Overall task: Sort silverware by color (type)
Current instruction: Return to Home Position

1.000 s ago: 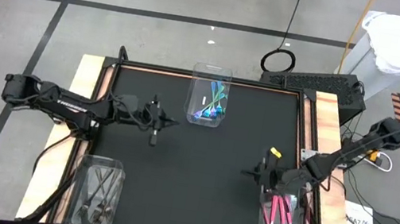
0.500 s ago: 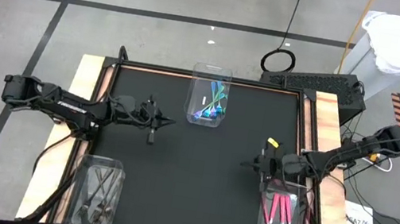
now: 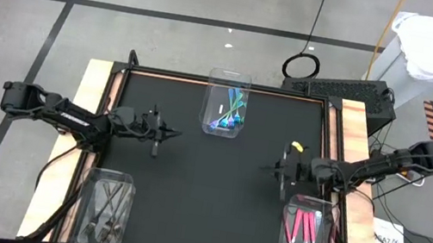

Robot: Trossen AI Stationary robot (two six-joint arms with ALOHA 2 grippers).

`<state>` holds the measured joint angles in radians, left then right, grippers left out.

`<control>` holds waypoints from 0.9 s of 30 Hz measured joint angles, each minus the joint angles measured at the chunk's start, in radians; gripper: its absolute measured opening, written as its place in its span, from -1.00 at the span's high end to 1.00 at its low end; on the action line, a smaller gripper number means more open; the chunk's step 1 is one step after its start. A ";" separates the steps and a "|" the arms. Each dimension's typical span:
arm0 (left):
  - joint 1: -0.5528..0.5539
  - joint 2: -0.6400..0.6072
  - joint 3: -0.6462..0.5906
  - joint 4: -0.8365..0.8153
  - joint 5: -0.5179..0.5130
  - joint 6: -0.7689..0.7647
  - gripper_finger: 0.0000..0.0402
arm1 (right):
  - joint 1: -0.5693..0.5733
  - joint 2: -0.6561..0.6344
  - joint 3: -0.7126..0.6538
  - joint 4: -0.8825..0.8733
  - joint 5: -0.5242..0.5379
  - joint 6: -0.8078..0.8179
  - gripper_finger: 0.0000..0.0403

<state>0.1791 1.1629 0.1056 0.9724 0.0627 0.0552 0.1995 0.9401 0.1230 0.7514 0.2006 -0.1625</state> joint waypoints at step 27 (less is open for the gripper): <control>0.020 -0.005 -0.099 0.161 0.041 0.004 0.94 | -0.212 -0.012 -0.104 0.151 -0.180 0.048 1.00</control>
<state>0.1992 1.1576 0.0063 1.1336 0.1040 0.0597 -0.0128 0.9277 0.0193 0.9026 0.0210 -0.1146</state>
